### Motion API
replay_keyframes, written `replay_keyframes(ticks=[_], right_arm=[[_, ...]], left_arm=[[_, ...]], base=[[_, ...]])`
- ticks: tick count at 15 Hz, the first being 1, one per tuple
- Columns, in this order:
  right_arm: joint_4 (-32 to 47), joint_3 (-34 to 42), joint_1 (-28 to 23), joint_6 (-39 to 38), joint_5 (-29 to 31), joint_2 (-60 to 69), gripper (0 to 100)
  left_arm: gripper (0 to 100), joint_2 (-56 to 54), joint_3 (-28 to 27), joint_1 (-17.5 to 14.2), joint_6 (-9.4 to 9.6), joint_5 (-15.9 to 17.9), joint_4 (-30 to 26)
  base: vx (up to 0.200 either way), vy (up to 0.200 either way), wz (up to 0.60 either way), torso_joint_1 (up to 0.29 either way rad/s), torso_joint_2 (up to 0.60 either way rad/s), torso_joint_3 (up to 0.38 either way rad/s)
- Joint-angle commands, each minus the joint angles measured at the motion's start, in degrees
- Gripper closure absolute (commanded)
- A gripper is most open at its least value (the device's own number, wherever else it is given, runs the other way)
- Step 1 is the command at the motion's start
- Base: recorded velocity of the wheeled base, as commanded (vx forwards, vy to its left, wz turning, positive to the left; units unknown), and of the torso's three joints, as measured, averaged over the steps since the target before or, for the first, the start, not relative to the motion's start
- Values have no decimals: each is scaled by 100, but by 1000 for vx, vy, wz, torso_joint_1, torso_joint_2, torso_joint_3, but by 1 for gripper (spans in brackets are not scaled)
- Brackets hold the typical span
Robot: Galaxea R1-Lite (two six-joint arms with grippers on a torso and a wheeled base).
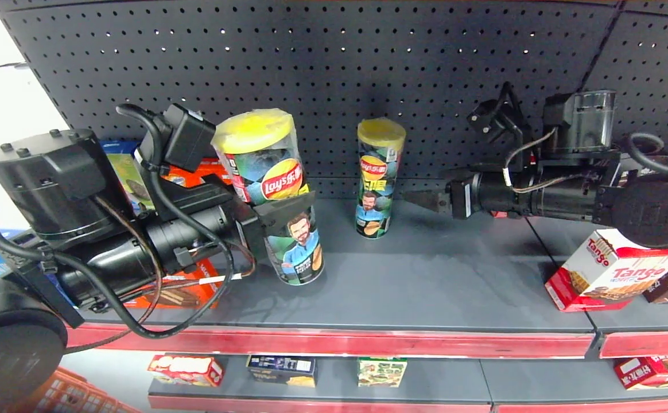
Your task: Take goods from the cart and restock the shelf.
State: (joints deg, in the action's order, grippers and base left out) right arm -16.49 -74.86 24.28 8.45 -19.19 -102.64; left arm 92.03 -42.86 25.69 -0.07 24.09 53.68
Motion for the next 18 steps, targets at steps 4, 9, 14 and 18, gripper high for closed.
replay_keyframes(ticks=[4,9,14,18], right_arm=[[-970,-46,-565,544,-1834,-766,0],[-1462,-477,-600,605,-2397,-1399,0],[-1444,-1189,-591,553,-2748,-1882,0],[-1462,-1593,-512,509,-2819,-2216,0]], left_arm=[[100,87,-20,15,-1,8,99],[100,87,-12,15,-19,8,108],[100,123,-38,24,-125,8,134],[100,175,-20,24,-125,8,205]], base=[[0,0,0,0,0,0],[0,0,0,0,0,0],[0,0,0,0,0,0],[0,0,0,0,0,0]])
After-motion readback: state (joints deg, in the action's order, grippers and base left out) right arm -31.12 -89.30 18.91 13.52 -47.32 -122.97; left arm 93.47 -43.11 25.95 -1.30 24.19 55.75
